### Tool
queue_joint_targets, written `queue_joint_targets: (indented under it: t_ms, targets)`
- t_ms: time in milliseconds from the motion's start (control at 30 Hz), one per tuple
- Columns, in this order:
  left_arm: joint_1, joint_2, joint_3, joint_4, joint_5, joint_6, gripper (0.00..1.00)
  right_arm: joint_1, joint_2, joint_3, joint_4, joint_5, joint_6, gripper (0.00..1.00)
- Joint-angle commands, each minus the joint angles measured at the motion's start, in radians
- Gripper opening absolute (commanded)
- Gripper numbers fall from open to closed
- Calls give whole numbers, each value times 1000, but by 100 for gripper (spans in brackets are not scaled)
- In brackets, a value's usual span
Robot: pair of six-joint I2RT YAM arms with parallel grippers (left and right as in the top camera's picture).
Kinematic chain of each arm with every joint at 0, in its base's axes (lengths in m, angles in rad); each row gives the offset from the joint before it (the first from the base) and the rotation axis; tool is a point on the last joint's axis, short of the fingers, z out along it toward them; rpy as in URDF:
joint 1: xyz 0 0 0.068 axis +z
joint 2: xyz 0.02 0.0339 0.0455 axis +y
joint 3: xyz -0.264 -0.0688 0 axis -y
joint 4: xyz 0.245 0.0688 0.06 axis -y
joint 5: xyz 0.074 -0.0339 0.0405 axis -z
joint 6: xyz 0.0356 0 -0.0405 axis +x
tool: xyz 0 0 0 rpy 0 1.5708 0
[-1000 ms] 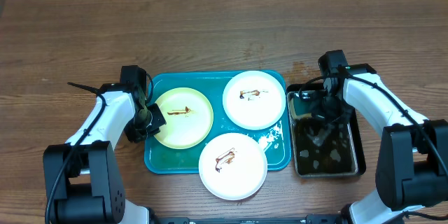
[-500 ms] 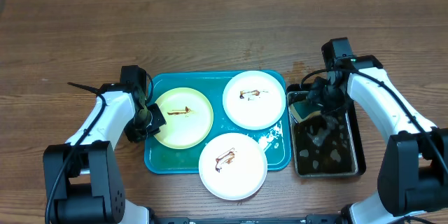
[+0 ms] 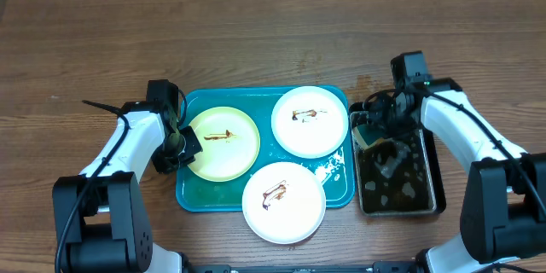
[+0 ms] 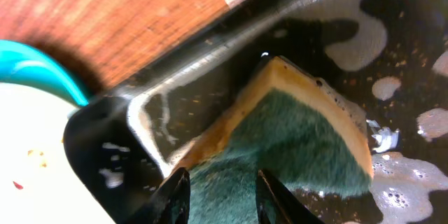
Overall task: Clean dirty plates on tray and stack at the side
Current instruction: 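Dip and swish the sponge in the soapy water with the right gripper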
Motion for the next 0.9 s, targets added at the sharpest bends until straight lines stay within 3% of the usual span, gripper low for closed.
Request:
queue_joint_targets:
  t_ms: [0, 167, 433, 733, 867]
  targets:
    - [-6, 3, 14, 2, -13, 5, 9, 0, -23, -51, 13, -18, 24, 33]
    - [-6, 3, 14, 1, -13, 5, 9, -2, -23, -68, -58, 7, -27, 26]
    - [-6, 3, 14, 1, -12, 5, 9, -4, -23, 11, -169, 255, -110, 27]
    - [-6, 3, 14, 0, -13, 5, 8, -2, -23, 69, -268, 197, -148, 27]
    - [-6, 3, 14, 0, -13, 5, 8, -2, -23, 69, -346, 77, -114, 45]
